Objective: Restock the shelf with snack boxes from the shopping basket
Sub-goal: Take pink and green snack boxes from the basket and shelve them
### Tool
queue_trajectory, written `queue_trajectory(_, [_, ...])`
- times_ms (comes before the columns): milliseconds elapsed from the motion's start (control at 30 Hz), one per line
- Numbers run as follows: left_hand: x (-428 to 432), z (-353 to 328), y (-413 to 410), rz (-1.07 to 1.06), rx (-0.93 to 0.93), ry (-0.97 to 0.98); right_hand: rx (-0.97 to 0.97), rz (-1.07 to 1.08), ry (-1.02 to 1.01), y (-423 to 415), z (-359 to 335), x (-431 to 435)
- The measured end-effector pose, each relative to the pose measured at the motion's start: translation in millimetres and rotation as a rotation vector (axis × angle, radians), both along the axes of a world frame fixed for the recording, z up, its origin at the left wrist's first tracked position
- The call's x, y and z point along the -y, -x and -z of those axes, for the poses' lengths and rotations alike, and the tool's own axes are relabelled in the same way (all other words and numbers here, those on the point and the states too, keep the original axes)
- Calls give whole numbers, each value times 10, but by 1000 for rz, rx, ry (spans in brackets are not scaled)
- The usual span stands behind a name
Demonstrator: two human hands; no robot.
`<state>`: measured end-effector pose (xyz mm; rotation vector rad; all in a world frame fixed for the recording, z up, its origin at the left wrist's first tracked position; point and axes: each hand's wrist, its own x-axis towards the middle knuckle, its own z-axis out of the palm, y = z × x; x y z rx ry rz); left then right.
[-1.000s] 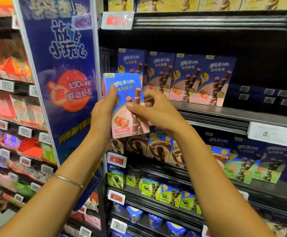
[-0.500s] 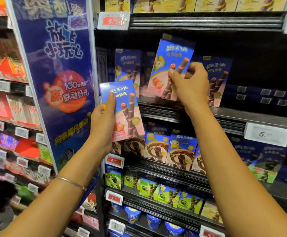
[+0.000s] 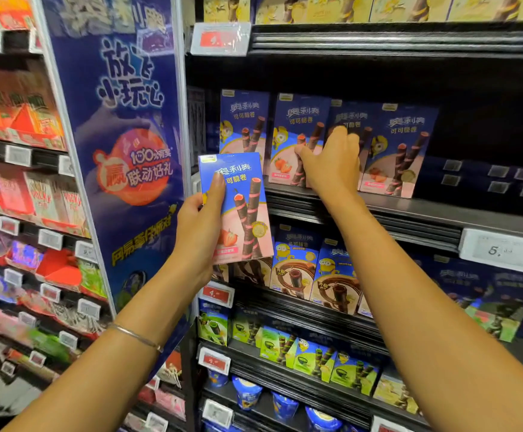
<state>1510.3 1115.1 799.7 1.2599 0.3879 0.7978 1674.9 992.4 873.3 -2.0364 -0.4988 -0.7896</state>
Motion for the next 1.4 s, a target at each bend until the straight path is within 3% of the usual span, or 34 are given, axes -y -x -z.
queue_trajectory(967, [114,-88,76,112,-29,53,26,23,18,93,75,-52])
queue_trajectory(1133, [163,-70,103,115,-9,44,155,-144,-171,522,254,86])
queue_trajectory(1200, [188,-66,106,111,9,60,75,-329,-258,738,403,135])
queue_trajectory(1267, [219,-74,100,110,33,72,-132,-469,-223,904,546,182])
queue_trajectory(1333, [255,-94,83,120,59,81,-277,-503,-99,988,648,221])
queue_trajectory(1400, [291,-114,61,141,68,69,-292,-478,-37,1026,671,276])
